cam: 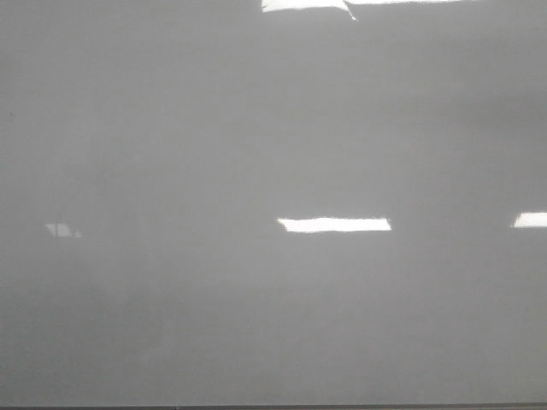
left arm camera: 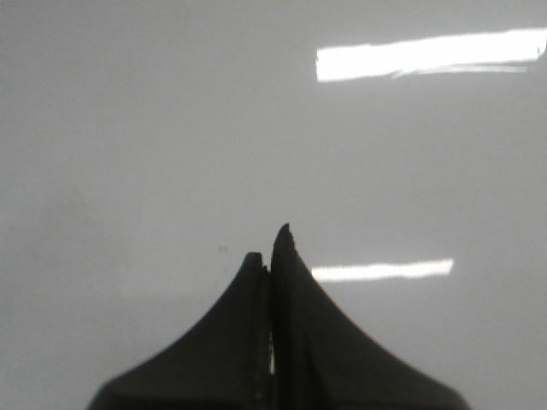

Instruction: Write number 6 on whiteboard

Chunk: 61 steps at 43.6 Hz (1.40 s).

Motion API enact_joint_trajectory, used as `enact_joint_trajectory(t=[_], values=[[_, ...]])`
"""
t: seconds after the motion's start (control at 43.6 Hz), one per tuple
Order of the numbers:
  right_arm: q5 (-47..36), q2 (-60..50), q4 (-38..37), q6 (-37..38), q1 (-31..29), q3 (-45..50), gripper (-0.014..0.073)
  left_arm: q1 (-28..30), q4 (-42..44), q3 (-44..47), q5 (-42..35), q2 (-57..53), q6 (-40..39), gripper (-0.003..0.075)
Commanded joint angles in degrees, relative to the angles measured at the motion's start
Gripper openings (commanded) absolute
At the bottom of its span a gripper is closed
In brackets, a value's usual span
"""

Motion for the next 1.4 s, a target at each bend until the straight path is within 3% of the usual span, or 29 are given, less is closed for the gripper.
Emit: enact_joint_trajectory(t=[0.0,0.183,0.458,0.55,0.641,0.779,0.871,0.939,1.375], values=[[-0.5,5.3,-0.6,-0.5,-0.1,-2.2,-0.0068,-0.1,0.0,-1.5,-1.6,3.9,-0.2,-0.0020],[1.4,11.2,-0.6,-0.5,-0.1,-1.8,-0.0068,-0.1,-0.4,-1.3,2.9,7.7,-0.2,-0.0020],[2.4,17.9,0.5,-0.9,0.3,-1.2,-0.0062,-0.1,-0.5,-1.3,3.3,11.0,-0.2,-0.0020],[2.8,18.0,0.7,-1.7,2.1,-1.3,-0.0014,-0.1,-0.5,-1.3,3.4,11.9,-0.2,-0.0010],[3.7,18.0,0.7,-2.6,4.9,-1.3,0.0138,-0.1,-0.5,-1.3,3.7,13.0,-0.2,0.0106],[4.2,18.0,0.7,-2.8,8.4,-1.3,0.0454,-0.1,-0.4,-1.3,3.6,14.6,-0.2,0.0419],[3.9,18.0,0.7,-2.8,9.1,-1.3,0.0592,-0.1,-0.4,-1.3,3.4,16.2,-0.2,0.0555],[3.6,18.0,0.7,-2.8,9.1,-1.3,0.0631,-0.1,-0.4,-1.3,3.4,17.7,-0.2,0.0582],[3.3,18.0,0.7,-2.8,9.1,-1.3,0.0624,-0.1,5.7,-4.4,1.3,35.7,-0.2,0.0576]])
